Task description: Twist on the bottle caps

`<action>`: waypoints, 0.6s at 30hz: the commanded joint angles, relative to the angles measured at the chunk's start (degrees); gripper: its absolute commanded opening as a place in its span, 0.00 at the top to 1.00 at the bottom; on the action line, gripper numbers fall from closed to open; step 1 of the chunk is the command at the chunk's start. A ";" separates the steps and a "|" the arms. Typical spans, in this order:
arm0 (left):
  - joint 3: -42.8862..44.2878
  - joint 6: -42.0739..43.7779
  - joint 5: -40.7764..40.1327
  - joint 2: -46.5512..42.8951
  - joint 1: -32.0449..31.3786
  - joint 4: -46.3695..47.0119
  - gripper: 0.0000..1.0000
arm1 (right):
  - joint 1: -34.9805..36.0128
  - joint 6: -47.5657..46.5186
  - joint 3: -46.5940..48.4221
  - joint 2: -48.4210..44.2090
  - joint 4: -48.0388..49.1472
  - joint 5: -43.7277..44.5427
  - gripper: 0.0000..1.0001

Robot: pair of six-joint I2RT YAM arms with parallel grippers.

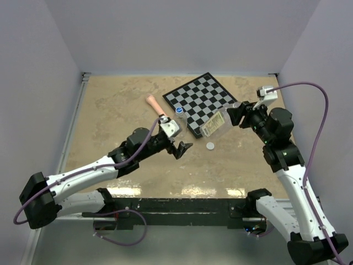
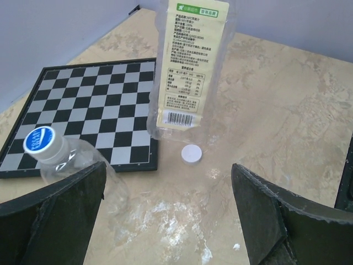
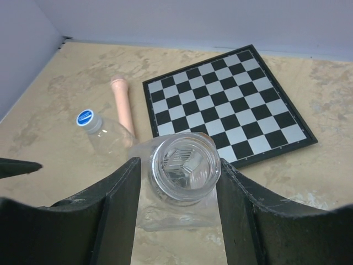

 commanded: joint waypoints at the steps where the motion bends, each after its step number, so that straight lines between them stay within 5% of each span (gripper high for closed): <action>1: 0.80 4.41 -8.97 4.79 -4.52 14.16 0.00 | 0.34 0.89 -0.98 -2.40 0.57 -6.04 1.00; 7: 0.80 8.98 -9.95 11.12 -6.55 25.50 0.00 | 0.34 1.50 -2.21 -3.81 1.18 -9.82 1.00; 18: 2.91 6.97 -9.86 18.33 -9.01 32.10 0.00 | 0.34 2.20 -2.03 -4.25 1.45 -11.41 1.00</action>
